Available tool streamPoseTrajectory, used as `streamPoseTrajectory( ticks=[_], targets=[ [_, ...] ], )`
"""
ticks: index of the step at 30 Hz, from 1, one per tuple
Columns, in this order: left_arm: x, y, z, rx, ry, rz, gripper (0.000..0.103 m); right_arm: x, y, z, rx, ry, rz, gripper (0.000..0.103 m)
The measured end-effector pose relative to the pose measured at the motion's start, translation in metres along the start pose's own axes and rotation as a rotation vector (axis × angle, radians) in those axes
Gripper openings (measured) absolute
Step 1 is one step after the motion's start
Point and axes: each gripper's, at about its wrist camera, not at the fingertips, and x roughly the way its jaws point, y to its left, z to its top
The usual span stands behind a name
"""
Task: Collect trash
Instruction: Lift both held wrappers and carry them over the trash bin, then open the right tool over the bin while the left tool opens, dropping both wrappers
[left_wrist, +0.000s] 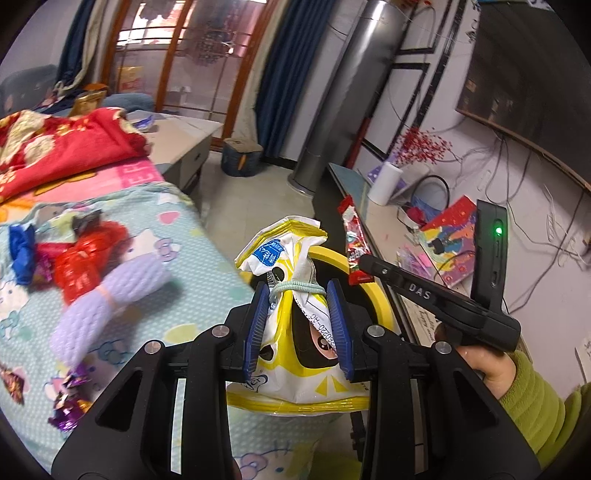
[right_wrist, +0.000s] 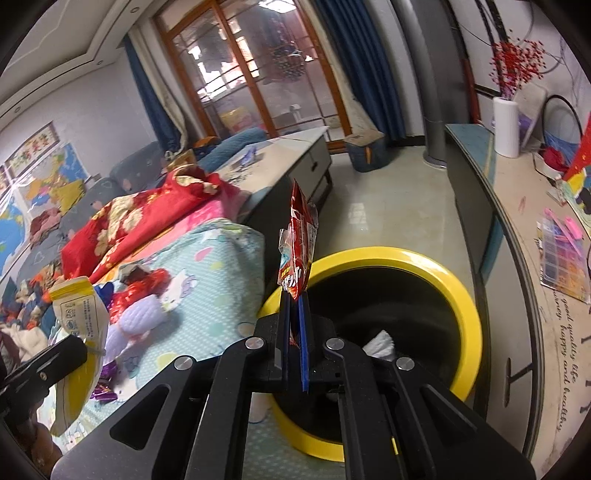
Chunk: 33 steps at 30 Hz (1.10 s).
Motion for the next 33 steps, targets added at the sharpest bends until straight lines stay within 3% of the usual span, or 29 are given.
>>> streamPoseTrajectory(
  ticks=[10, 20, 22, 24, 26, 30, 32, 33],
  targets=[
    [0.046, -0.026, 0.0, 0.086, 0.075, -0.032, 0.026, 0.007, -0.034, -0.001, 0.08, 0.031, -0.056, 0.005],
    [0.078, -0.036, 0.0, 0.127, 0.118, -0.053, 0.027, 0.014, -0.061, -0.007, 0.15, 0.075, -0.053, 0.006],
    [0.083, -0.036, 0.001, 0.129, 0.127, -0.056, 0.027, 0.014, -0.063, -0.007, 0.159, 0.078, -0.053, 0.011],
    [0.086, -0.035, 0.002, 0.125, 0.132, -0.06, 0.028, 0.014, -0.065, -0.006, 0.164, 0.08, -0.048, 0.026],
    [0.088, -0.034, 0.004, 0.122, 0.122, -0.062, 0.045, 0.013, -0.065, -0.006, 0.164, 0.078, -0.053, 0.032],
    [0.086, -0.032, 0.006, 0.106, 0.101, -0.058, 0.058, 0.01, -0.067, -0.006, 0.176, 0.066, -0.069, 0.043],
    [0.084, -0.031, 0.006, 0.101, 0.086, -0.053, 0.073, 0.007, -0.068, -0.006, 0.182, 0.052, -0.076, 0.047],
    [0.082, -0.03, 0.006, 0.096, 0.082, -0.054, 0.074, 0.006, -0.068, -0.006, 0.181, 0.049, -0.078, 0.049]
  ],
)
